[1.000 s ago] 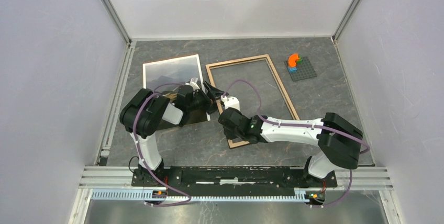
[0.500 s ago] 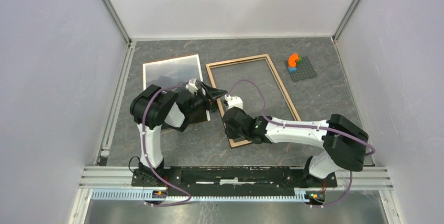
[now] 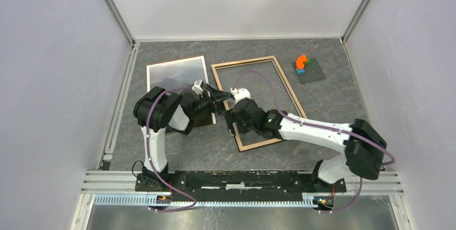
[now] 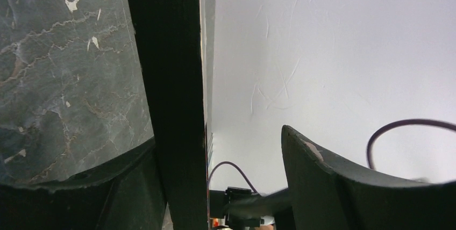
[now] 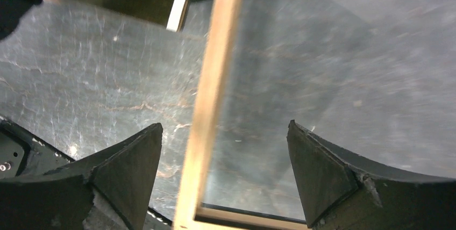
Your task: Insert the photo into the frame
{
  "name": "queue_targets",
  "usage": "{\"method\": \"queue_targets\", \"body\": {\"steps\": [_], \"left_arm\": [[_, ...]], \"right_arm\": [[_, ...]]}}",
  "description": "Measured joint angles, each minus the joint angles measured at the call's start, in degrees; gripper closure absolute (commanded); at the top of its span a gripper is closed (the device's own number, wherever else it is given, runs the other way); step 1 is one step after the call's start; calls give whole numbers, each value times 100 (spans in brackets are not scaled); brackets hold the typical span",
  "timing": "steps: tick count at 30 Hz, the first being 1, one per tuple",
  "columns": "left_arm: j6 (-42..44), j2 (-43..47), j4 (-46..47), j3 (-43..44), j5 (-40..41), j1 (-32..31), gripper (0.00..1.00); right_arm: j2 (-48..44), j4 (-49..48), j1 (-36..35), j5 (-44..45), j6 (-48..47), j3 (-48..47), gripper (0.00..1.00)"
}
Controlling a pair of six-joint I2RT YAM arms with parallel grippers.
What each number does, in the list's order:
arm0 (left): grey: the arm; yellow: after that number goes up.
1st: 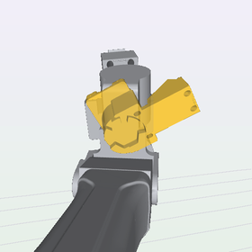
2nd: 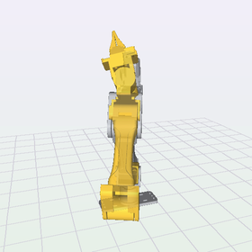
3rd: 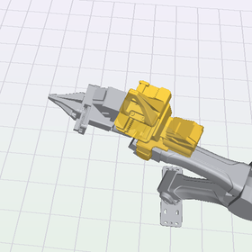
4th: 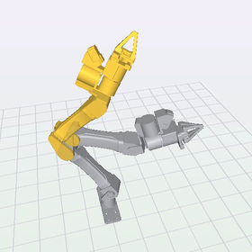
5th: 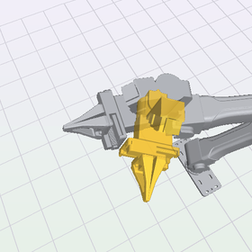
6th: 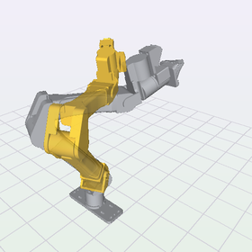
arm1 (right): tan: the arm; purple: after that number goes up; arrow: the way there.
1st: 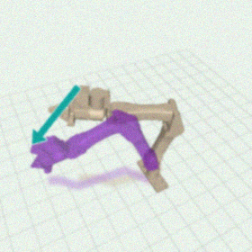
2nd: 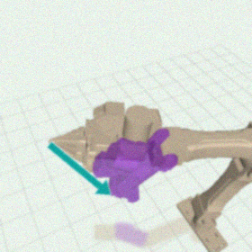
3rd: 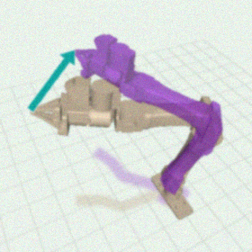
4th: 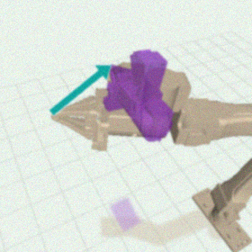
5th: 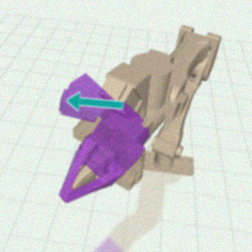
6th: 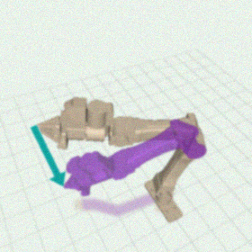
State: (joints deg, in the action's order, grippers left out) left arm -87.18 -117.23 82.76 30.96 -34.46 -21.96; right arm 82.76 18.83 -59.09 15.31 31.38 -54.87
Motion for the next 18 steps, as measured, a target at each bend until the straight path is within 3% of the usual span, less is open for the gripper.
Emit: {"method": "queue_targets", "body": {"steps": [4, 8, 14, 18], "left_arm": [[-11, 0, 11, 2, -166, 140, 24], [-11, 0, 11, 35, -284, 238, 25], [-11, 0, 15, 153, -470, 291, 25], [-11, 0, 15, 188, -570, 341, 25]], "right_arm": [[-855, 302, 852, -92, -669, -111, 2], [-1235, 293, 2245, -409, -1344, -118, 2], [-542, -7, 4341, -1700, -1926, -114, 26], [151, -376, 5095, -2649, -1989, -94, 37]]}}
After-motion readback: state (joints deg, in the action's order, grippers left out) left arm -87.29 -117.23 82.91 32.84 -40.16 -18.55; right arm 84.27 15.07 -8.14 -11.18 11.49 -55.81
